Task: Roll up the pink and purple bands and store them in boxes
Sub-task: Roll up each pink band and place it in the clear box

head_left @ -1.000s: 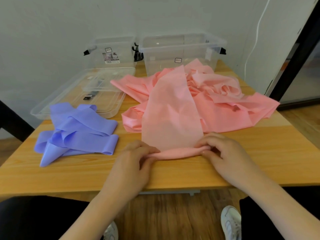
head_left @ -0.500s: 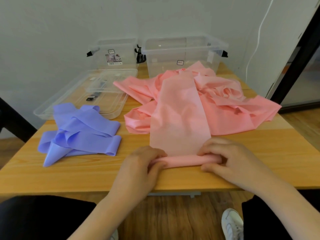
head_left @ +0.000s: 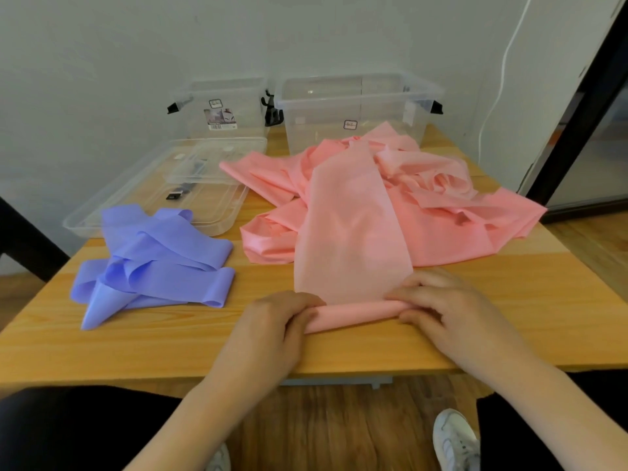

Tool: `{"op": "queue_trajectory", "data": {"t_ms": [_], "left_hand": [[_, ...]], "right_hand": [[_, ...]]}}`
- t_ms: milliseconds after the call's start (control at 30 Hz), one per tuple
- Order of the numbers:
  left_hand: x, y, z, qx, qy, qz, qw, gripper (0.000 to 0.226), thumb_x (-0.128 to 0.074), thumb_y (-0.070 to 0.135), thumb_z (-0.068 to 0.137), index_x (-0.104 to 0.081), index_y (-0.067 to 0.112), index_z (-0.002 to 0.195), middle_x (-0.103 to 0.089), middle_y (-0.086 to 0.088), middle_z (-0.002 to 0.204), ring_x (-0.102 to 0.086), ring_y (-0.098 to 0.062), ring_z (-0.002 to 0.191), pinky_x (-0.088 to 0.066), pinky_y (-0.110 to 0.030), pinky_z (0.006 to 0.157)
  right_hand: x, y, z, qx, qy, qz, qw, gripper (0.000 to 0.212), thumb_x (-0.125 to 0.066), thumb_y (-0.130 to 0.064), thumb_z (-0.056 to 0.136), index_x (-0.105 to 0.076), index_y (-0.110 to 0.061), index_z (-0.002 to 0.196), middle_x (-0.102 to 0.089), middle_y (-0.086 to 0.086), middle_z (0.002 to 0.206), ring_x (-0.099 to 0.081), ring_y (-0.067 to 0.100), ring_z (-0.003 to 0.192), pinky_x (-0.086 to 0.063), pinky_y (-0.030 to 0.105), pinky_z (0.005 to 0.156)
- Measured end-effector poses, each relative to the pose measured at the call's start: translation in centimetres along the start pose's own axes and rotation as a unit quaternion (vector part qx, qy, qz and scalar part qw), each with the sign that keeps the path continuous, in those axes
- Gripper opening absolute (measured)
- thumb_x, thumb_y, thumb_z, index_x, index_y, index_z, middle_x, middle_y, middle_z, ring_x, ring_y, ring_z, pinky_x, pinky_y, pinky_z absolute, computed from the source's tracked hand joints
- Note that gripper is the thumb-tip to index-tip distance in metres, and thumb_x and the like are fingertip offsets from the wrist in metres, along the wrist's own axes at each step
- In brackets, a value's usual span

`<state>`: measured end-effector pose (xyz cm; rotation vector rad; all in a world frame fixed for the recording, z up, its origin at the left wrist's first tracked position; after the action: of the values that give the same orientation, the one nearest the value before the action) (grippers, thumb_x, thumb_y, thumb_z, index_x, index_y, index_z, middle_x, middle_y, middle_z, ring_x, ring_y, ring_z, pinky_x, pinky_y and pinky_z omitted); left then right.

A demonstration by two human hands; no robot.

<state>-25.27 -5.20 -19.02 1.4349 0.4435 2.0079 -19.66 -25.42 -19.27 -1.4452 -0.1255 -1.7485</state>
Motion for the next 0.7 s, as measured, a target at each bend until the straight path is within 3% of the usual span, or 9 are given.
{"op": "queue_trajectory", "data": {"t_ms": [67, 167, 233, 367, 467, 567, 633, 700], "left_hand": [[-0.03, 0.11, -0.06, -0.011, -0.028, -0.005, 1.000, 0.026, -0.053, 0.037, 0.083, -0.068, 0.024, 0.100, -0.060, 0.021, 0.090, -0.053, 0.005, 0.085, -0.034, 0.000, 0.073], [-0.17, 0.10, -0.13, -0.010, -0.027, 0.009, 1.000, 0.022, -0.063, 0.036, 0.078, -0.061, 0.032, 0.100, -0.054, 0.024, 0.088, -0.051, 0.004, 0.085, -0.035, -0.002, 0.070], [-0.18, 0.03, -0.13, -0.006, -0.003, 0.014, 1.000, 0.019, -0.055, 0.034, 0.081, -0.064, 0.026, 0.095, -0.056, 0.024, 0.085, -0.052, 0.006, 0.085, -0.035, -0.002, 0.071], [-0.60, -0.35, -0.21, -0.013, 0.003, 0.071, 0.997, 0.036, -0.038, 0.042, 0.086, -0.065, 0.021, 0.094, -0.052, 0.014, 0.090, -0.043, -0.001, 0.085, -0.036, -0.012, 0.075], [-0.49, -0.18, -0.16, -0.001, -0.001, 0.063, 0.998, 0.019, -0.046, 0.029, 0.091, -0.060, 0.027, 0.104, -0.050, 0.016, 0.095, -0.042, 0.002, 0.088, -0.035, -0.010, 0.080], [-0.27, -0.06, -0.07, 0.035, 0.006, 0.024, 0.999, 0.024, -0.054, 0.013, 0.089, -0.052, 0.035, 0.099, -0.051, 0.023, 0.084, -0.049, 0.008, 0.080, -0.034, -0.002, 0.071], [-0.21, -0.17, 0.01, 0.017, 0.021, 0.033, 0.999, 0.015, -0.050, 0.019, 0.087, -0.061, 0.028, 0.091, -0.055, 0.022, 0.080, -0.051, 0.007, 0.082, -0.035, -0.004, 0.070], [-0.48, -0.29, -0.02, -0.008, -0.004, 0.048, 0.999, 0.030, -0.041, 0.036, 0.087, -0.068, 0.023, 0.096, -0.056, 0.016, 0.089, -0.048, 0.001, 0.086, -0.037, -0.010, 0.077]], "right_hand": [[0.26, -0.05, -0.10, -0.012, 0.035, 0.017, 0.999, 0.023, -0.067, -0.006, 0.080, -0.071, -0.019, 0.098, -0.061, -0.015, 0.087, -0.049, 0.000, 0.089, -0.039, 0.014, 0.081], [0.63, 0.03, -0.14, -0.054, 0.067, 0.072, 0.994, 0.027, -0.059, -0.004, 0.085, -0.070, -0.023, 0.101, -0.060, -0.021, 0.090, -0.050, -0.007, 0.096, -0.033, 0.003, 0.083], [0.51, -0.10, -0.12, -0.059, 0.035, 0.089, 0.994, 0.028, -0.055, -0.009, 0.089, -0.067, -0.030, 0.105, -0.057, -0.023, 0.096, -0.048, -0.007, 0.100, -0.032, 0.004, 0.085], [-0.32, -0.33, -0.22, -0.026, -0.059, 0.015, 0.998, 0.035, -0.063, -0.027, 0.084, -0.061, -0.030, 0.118, -0.045, -0.020, 0.104, -0.036, -0.005, 0.102, -0.025, 0.011, 0.092], [0.17, -0.13, -0.14, -0.048, -0.022, 0.052, 0.997, 0.029, -0.062, -0.015, 0.085, -0.064, -0.026, 0.111, -0.053, -0.019, 0.098, -0.043, -0.008, 0.096, -0.027, 0.002, 0.086], [0.49, 0.14, -0.25, -0.068, 0.005, 0.076, 0.995, 0.026, -0.059, -0.016, 0.087, -0.059, -0.036, 0.104, -0.053, -0.025, 0.100, -0.043, -0.018, 0.095, -0.026, -0.003, 0.082], [0.27, 0.08, -0.24, -0.060, -0.013, 0.065, 0.996, 0.022, -0.062, -0.019, 0.085, -0.063, -0.031, 0.103, -0.050, -0.025, 0.098, -0.043, -0.013, 0.097, -0.026, -0.001, 0.082], [0.13, -0.03, -0.23, -0.057, -0.025, 0.066, 0.996, 0.021, -0.064, -0.019, 0.082, -0.066, -0.029, 0.101, -0.050, -0.021, 0.095, -0.044, -0.006, 0.097, -0.029, 0.004, 0.082]]}}
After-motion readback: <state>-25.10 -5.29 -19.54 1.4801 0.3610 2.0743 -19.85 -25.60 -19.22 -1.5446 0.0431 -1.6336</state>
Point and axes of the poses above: each hand's wrist, its own z-axis towards the middle knuckle, its own x-axis out of the back of the hand, y = z × x, the point moved 4 cm from there along z, towards the middle knuckle
